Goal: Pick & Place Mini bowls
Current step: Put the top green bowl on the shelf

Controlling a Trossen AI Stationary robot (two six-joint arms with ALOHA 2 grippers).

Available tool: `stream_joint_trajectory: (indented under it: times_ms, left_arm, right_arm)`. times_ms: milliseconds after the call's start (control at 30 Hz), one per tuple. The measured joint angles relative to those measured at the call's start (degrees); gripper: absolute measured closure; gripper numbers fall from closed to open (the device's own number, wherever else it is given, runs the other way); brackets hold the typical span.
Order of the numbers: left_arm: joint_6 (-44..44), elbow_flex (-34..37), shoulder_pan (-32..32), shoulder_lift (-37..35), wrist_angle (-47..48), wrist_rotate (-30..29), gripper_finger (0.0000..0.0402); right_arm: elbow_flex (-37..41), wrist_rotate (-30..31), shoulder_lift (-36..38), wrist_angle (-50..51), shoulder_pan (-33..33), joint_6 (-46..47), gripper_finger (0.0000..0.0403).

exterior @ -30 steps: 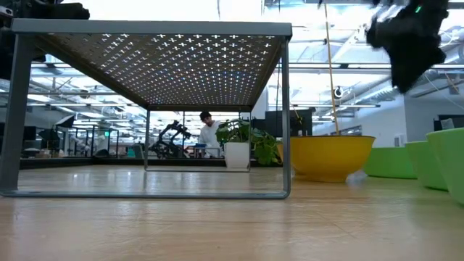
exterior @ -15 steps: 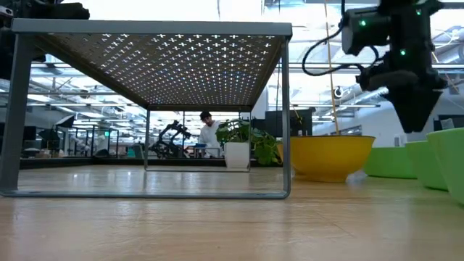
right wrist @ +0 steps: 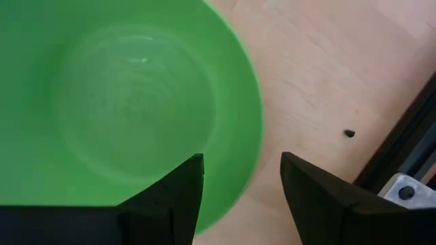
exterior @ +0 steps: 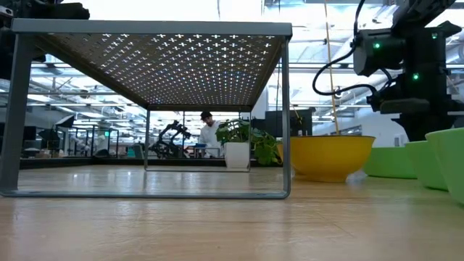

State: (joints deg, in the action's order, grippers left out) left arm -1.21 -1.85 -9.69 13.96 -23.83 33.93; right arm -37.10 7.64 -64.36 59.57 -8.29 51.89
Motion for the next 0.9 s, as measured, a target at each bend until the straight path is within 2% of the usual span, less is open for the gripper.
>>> stream_joint_trajectory:
  times_ms: [233, 700, 900]
  left_arm:
    - [0.0, 0.0, 0.0, 0.0, 0.0, 0.0, 0.0350]
    - [0.0, 0.0, 0.0, 0.0, 0.0, 0.0, 0.0350]
    - [0.0, 0.0, 0.0, 0.0, 0.0, 0.0, 0.0350]
  right_arm:
    - [0.0, 0.0, 0.0, -0.2, 0.0, 1.1, 0.0232]
    - [0.0, -0.2, 0.0, -0.5, 0.0, 0.5, 0.0361]
    - [-0.1, -0.2, 0.0, -0.5, 0.0, 0.3, 0.0396]
